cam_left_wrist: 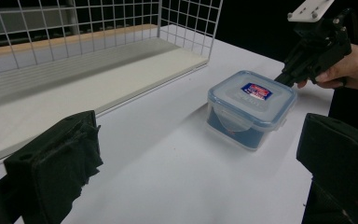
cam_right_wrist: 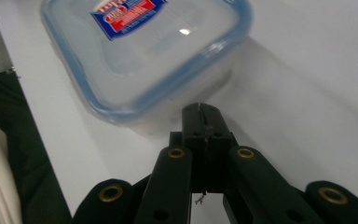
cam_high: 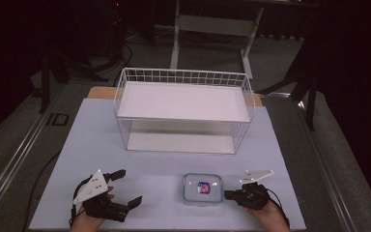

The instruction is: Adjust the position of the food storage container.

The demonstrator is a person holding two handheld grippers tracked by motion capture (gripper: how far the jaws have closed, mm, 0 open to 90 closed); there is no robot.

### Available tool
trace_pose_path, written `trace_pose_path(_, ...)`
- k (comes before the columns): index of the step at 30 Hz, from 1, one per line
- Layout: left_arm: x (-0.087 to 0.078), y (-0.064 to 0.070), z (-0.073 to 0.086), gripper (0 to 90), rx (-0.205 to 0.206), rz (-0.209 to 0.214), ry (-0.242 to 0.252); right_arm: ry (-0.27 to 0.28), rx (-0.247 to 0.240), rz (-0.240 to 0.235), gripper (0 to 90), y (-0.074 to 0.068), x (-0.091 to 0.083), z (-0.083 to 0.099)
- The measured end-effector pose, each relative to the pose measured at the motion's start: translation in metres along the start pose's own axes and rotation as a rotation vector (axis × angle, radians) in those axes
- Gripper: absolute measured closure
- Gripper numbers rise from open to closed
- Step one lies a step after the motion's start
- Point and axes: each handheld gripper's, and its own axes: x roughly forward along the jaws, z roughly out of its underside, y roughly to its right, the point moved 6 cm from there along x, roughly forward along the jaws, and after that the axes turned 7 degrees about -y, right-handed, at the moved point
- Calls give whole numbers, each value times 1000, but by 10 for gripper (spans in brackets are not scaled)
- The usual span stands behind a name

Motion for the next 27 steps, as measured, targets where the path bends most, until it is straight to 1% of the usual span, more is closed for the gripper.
trace_pose_path(1, 0, 0, 0, 3, 2, -1, -1, -6, -8, 1, 900, -1, 2, -1)
trace_pose_path(4, 1, 0, 1, 2, 6, -1, -5, -9, -6, -14, 900, -1, 6, -7)
trace_pose_path(7, 2, -2, 1, 3, -4, 1, -8, -17, -14, -21, 900, -2, 11, -14)
trace_pose_path(10, 2, 0, 1, 3, 1, 3, -7, -20, -36, -21, 900, -4, 16, -21)
trace_pose_path(15, 1, 1, 2, 3, 4, 5, -14, -13, -53, -35, 900, -10, 27, -33)
trace_pose_path(18, 1, 1, 2, 3, 2, 6, -14, -20, -72, -32, 900, -13, 31, -39)
trace_pose_path(22, 3, 2, 2, 3, 5, 11, -22, -28, -80, -34, 900, -16, 40, -50)
trace_pose_path(27, 3, 2, 3, 3, 7, 10, -25, -29, -94, -47, 900, -20, 49, -60)
